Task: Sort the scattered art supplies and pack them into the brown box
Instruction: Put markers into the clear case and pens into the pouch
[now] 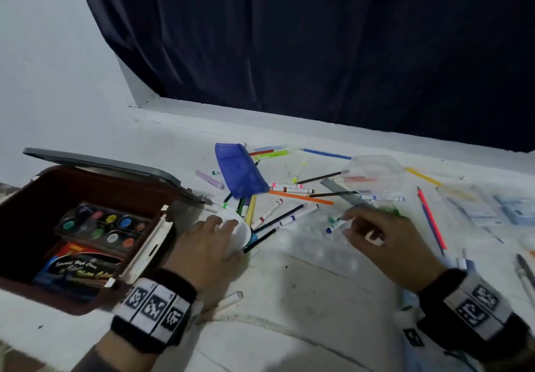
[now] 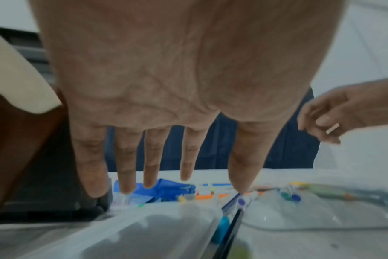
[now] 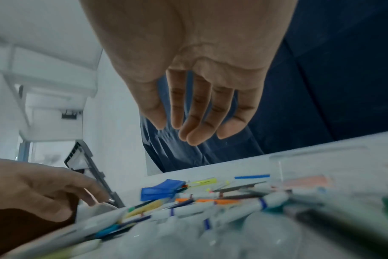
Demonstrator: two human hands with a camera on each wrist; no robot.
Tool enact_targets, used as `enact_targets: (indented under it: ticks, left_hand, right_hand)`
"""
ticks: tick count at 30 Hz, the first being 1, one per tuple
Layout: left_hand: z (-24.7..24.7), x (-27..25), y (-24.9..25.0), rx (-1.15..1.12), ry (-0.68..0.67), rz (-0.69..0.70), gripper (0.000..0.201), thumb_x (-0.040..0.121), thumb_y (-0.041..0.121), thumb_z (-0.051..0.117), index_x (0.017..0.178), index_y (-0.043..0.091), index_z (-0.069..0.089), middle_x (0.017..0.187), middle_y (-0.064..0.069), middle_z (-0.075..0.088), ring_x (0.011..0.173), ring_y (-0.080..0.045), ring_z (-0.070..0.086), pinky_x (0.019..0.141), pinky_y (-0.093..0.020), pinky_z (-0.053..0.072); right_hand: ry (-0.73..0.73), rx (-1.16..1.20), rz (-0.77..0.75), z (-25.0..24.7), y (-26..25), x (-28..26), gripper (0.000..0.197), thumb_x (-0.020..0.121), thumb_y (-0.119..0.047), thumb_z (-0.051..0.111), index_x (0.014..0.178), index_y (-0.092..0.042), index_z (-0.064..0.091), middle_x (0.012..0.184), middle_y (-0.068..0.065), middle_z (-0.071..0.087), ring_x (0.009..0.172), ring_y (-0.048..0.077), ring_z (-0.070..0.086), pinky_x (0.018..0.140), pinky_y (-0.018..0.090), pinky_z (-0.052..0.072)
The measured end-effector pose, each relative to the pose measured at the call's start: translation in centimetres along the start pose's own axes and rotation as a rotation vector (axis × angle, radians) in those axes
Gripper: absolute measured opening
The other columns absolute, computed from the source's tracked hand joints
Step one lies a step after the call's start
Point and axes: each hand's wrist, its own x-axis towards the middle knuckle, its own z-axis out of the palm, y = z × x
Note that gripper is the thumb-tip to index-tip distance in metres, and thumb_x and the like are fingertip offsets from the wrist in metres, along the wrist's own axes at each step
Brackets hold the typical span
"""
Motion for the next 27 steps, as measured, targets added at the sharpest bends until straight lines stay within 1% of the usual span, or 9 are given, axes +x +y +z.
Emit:
enact_targets:
  ticks: [2, 3, 6, 12, 15, 19, 22, 24, 27]
  left_hand:
    - [0.5, 1.9, 0.2, 0.087, -0.109, -0.058, 0.065, 0.088, 0.065, 0.038, 0.144, 0.032, 0.032, 0.146, 0.0, 0.038, 0.129, -0.025, 0.046, 0.102, -0.04, 0.044]
    - [0.7, 2.6, 0.2, 0.1, -0.148, -0.077, 0.061, 0.09, 0.061, 0.044, 0.142, 0.033, 0.031, 0.146, -0.001, 0.037, 0.129, -0.026, 0.046, 0.102, -0.042, 0.044]
    - [1.3, 4.2, 0.7, 0.13, -0.219, -0.094, 0.052, 0.088, 0.054, 0.05, 0.133, 0.033, 0.036, 0.138, -0.003, 0.044, 0.123, -0.029, 0.049, 0.099, -0.047, 0.045]
    - [1.6, 4.5, 1.4, 0.199, -0.135, -0.042, 0.035, 0.09, 0.046, 0.049, 0.12, 0.03, 0.042, 0.117, -0.003, 0.057, 0.104, -0.027, 0.058, 0.082, -0.041, 0.049]
    - [1.7, 4.5, 1.3, 0.162, -0.112, -0.023, 0.027, 0.091, 0.044, 0.044, 0.116, 0.033, 0.047, 0.113, 0.0, 0.057, 0.101, -0.025, 0.06, 0.081, -0.038, 0.051]
    - [1.2, 4.6, 1.7, 0.03, 0.068, -0.037, 0.024, 0.091, 0.029, 0.053, 0.113, 0.028, 0.063, 0.108, 0.001, 0.064, 0.094, -0.027, 0.065, 0.074, -0.039, 0.055]
    - [0.3, 4.8, 3.0, 0.118, 0.208, -0.067, 0.023, 0.081, 0.016, 0.067, 0.102, 0.021, 0.074, 0.086, -0.001, 0.071, 0.073, -0.03, 0.069, 0.059, -0.037, 0.054]
    - [-0.7, 4.9, 4.1, 0.172, 0.303, -0.069, 0.019, 0.077, 0.017, 0.063, 0.093, 0.021, 0.073, 0.074, -0.001, 0.069, 0.067, -0.031, 0.065, 0.058, -0.036, 0.05]
    - [-2.2, 4.8, 5.5, 0.109, 0.428, -0.034, 0.02, 0.086, 0.023, 0.05, 0.097, 0.024, 0.067, 0.077, 0.002, 0.067, 0.072, -0.029, 0.063, 0.061, -0.034, 0.042]
  right_hand:
    - [-0.051, -0.101, -0.023, -1.3, 1.5, 2.3, 0.016, 0.083, -0.017, 0.074, 0.095, -0.028, 0.069, 0.076, -0.011, 0.065, 0.069, 0.006, 0.061, 0.066, 0.017, 0.047]
    - [-0.079, -0.156, -0.022, -1.7, 2.4, 3.5, 0.016, 0.083, -0.017, 0.073, 0.096, -0.025, 0.07, 0.079, -0.01, 0.066, 0.071, 0.007, 0.06, 0.07, 0.023, 0.049]
    - [-0.158, -0.311, 0.008, -3.1, 5.0, 7.6, 0.016, 0.086, -0.021, 0.068, 0.102, -0.022, 0.067, 0.088, -0.005, 0.063, 0.084, 0.019, 0.06, 0.079, 0.036, 0.05]
    - [-0.389, -0.756, -0.044, -3.6, 8.2, 13.7, 0.045, 0.084, -0.03, 0.06, 0.129, -0.03, 0.051, 0.126, -0.005, 0.051, 0.118, 0.019, 0.043, 0.097, 0.039, 0.042]
    - [-0.526, -0.847, -0.023, -3.2, 8.7, 15.5, 0.063, 0.081, -0.036, 0.063, 0.14, -0.03, 0.04, 0.138, -0.001, 0.04, 0.129, 0.021, 0.035, 0.102, 0.04, 0.04]
    - [-0.674, -0.941, 0.02, -2.6, 9.6, 16.8, 0.079, 0.079, -0.054, 0.065, 0.146, -0.03, 0.03, 0.155, 0.004, 0.022, 0.142, 0.025, 0.025, 0.112, 0.045, 0.032]
    - [-0.708, -0.97, 0.055, -2.6, 10.4, 17.7, 0.081, 0.077, -0.034, 0.071, 0.145, -0.034, 0.027, 0.158, 0.002, 0.014, 0.144, 0.025, 0.021, 0.112, 0.048, 0.031]
    - [-0.711, -0.981, 0.072, -2.7, 10.9, 18.2, 0.084, 0.076, -0.026, 0.069, 0.146, -0.036, 0.025, 0.157, 0.003, 0.012, 0.142, 0.026, 0.025, 0.108, 0.048, 0.037]
    - [-0.735, -0.99, 0.114, -2.6, 11.4, 18.5, 0.085, 0.079, -0.024, 0.069, 0.148, -0.039, 0.022, 0.161, 0.003, 0.003, 0.148, 0.025, 0.012, 0.113, 0.05, 0.029]
